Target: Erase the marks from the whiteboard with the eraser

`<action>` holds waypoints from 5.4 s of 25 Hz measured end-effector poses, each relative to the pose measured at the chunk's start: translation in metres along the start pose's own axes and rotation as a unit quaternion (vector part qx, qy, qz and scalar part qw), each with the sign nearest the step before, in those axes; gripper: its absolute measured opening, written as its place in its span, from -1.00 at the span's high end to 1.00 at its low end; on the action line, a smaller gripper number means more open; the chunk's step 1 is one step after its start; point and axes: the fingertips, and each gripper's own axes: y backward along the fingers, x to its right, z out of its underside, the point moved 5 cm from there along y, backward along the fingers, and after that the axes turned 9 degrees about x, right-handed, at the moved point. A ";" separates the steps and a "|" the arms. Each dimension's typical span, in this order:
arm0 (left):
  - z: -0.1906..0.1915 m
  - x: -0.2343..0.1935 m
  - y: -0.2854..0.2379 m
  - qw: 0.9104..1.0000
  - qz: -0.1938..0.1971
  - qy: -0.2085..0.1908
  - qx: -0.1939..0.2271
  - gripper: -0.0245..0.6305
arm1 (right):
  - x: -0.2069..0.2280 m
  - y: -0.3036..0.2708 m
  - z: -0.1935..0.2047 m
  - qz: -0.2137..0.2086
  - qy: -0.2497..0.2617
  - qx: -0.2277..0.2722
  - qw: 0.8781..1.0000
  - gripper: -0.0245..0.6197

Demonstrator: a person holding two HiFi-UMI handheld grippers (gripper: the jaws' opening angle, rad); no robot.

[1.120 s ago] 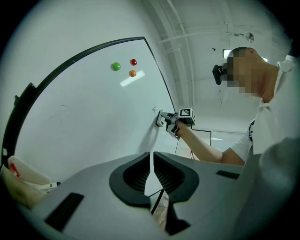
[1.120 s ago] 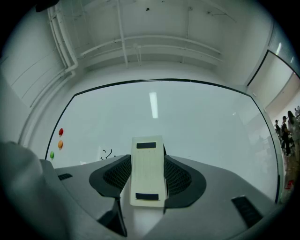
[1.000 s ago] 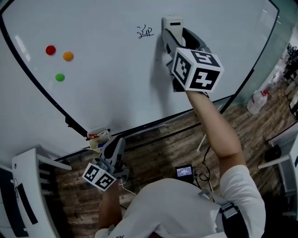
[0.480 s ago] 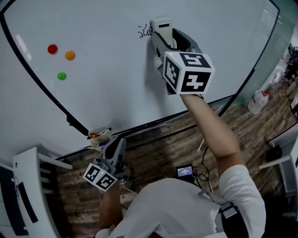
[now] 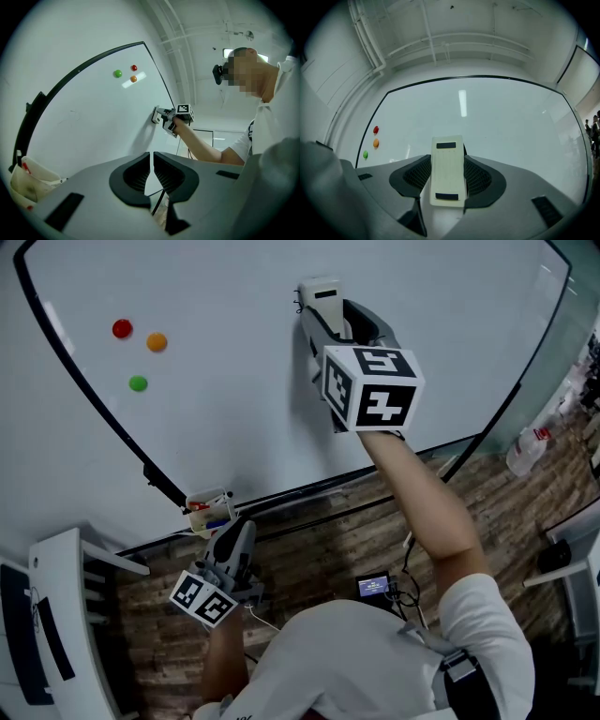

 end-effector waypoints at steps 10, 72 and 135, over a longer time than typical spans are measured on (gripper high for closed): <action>-0.002 0.001 0.009 1.000 -0.007 -0.003 0.001 0.88 | -0.017 -0.004 0.002 -0.013 0.001 -0.009 1.000 0.18; 0.080 0.103 -0.138 0.998 0.036 -0.016 -0.042 0.88 | 0.246 0.075 -0.019 0.006 0.009 -0.006 1.000 0.18; 0.060 0.053 -0.099 0.999 0.009 0.003 -0.041 0.88 | 0.239 0.043 0.001 0.111 0.001 0.002 0.994 0.18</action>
